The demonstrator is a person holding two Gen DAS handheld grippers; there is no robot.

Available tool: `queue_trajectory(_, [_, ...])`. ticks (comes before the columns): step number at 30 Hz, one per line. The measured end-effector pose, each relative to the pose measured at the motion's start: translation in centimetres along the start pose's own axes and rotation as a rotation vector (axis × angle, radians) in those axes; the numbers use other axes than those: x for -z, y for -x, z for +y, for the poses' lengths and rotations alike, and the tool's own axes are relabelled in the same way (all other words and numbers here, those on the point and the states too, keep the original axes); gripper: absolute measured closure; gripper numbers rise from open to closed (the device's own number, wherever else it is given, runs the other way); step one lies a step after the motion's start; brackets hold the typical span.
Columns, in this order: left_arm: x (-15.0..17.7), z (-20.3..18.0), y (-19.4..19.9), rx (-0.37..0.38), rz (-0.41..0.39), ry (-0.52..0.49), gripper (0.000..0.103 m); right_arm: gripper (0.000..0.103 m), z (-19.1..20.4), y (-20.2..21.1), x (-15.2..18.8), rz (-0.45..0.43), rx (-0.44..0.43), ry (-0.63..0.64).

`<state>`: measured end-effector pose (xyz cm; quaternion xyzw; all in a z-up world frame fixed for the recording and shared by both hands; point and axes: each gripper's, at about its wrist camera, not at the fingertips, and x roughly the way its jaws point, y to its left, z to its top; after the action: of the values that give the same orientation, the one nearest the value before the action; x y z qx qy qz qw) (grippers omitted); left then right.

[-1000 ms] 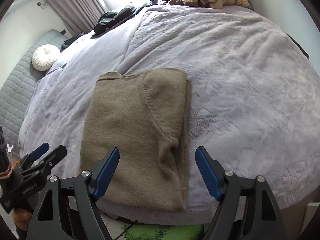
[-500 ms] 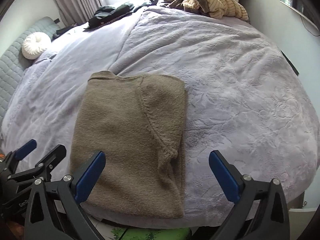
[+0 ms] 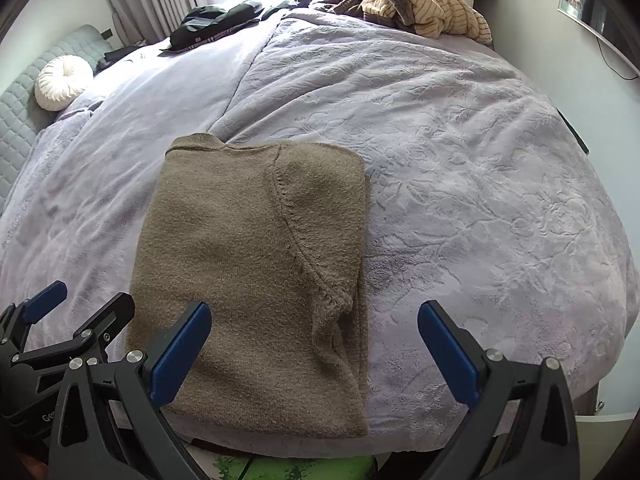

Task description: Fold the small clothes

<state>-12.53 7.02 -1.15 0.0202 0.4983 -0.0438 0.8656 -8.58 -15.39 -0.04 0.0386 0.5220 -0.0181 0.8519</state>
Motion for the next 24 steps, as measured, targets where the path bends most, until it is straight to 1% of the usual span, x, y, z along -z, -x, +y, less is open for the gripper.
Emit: queue_trajectory(24, [0.13,-0.08,0.1,-0.02,-0.001,-0.011,0.001,0.0,-0.21,0.17,0.07,-0.005,0.019,-0.001])
